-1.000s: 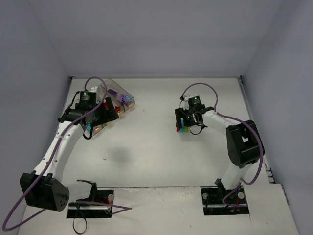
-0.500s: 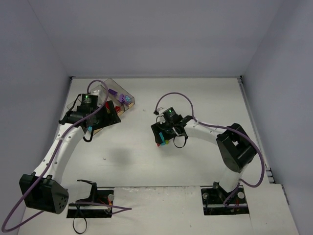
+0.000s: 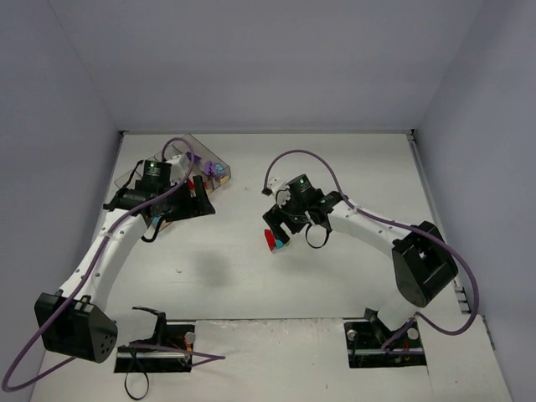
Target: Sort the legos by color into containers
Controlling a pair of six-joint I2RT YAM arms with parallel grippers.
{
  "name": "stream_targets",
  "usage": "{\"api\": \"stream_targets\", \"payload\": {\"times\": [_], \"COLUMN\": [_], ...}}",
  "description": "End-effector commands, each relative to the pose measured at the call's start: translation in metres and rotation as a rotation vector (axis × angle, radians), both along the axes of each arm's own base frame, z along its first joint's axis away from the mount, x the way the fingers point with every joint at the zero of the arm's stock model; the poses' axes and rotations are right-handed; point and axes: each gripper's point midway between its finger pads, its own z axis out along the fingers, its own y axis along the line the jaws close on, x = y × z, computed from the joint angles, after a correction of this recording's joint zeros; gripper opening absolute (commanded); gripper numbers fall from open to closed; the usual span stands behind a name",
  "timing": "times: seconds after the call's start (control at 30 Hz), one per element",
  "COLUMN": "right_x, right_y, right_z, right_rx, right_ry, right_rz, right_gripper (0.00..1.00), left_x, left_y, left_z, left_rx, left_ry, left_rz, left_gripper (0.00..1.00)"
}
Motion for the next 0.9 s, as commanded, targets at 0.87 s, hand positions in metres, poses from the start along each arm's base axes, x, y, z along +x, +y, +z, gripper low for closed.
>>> {"api": "stream_targets", "payload": {"times": [0.87], "right_x": [0.019], "right_y": [-0.102], "right_z": [-0.002], "right_rx": [0.2], "right_ry": [0.132], "right_rz": [-0.662], "right_gripper": [0.75], "left_x": [0.025], "left_y": [-0.185], "left_z": [-0.089], "left_rx": [0.25], "left_ry": [-0.117], "left_rz": [-0.909], "left_gripper": [0.75]}}
